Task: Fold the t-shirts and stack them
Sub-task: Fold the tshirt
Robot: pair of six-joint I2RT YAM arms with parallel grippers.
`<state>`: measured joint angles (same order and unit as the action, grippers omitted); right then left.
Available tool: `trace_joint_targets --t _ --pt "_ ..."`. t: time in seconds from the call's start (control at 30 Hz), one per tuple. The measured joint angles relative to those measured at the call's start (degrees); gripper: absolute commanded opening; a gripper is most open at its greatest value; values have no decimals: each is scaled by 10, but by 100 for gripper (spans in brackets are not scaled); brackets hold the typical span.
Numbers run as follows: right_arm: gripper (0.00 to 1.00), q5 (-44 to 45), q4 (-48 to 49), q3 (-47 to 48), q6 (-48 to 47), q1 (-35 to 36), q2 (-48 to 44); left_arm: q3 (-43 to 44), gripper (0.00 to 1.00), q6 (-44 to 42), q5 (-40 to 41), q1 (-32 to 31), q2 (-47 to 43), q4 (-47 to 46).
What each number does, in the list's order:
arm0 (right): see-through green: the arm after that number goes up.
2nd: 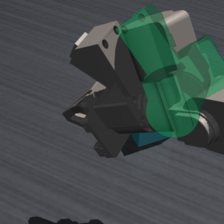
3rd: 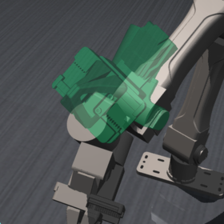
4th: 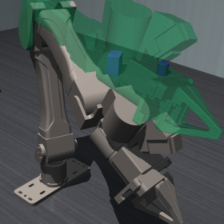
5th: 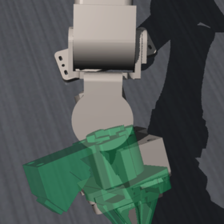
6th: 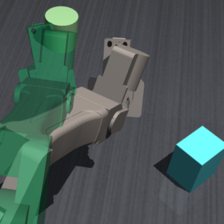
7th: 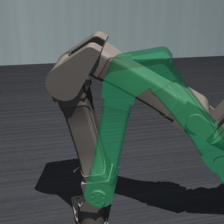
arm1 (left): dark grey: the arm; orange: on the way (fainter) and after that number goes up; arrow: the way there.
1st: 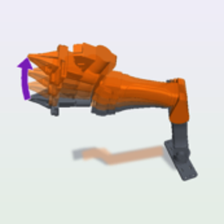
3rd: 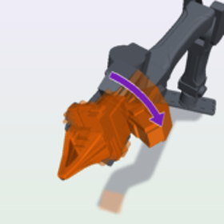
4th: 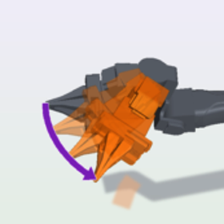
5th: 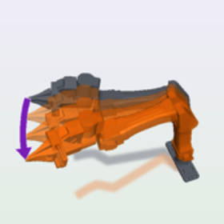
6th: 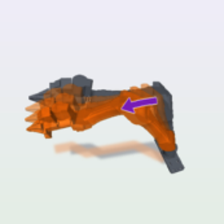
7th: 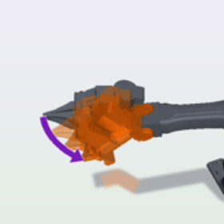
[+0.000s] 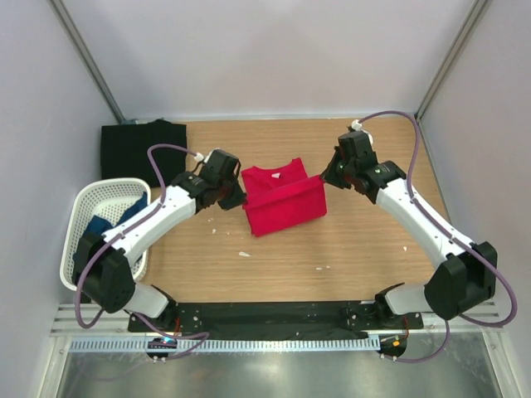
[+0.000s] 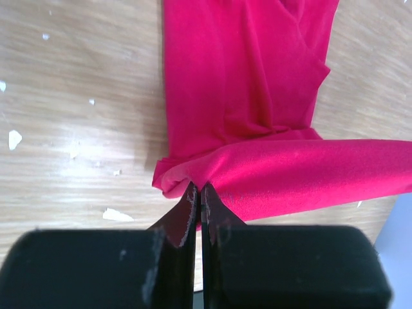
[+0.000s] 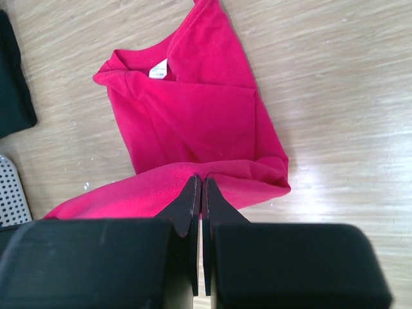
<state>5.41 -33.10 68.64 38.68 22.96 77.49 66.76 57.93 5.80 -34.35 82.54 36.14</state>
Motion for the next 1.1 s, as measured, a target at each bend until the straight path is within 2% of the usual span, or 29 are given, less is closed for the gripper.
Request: trace_joint_targets --t 0.7,1.1 --pt "1 -34 89 74 -11 -67 162 166 0 -64 -40 69 169 -5" --pt "1 -56 119 163 -11 -83 287 267 0 -91 -59 110 265 0"
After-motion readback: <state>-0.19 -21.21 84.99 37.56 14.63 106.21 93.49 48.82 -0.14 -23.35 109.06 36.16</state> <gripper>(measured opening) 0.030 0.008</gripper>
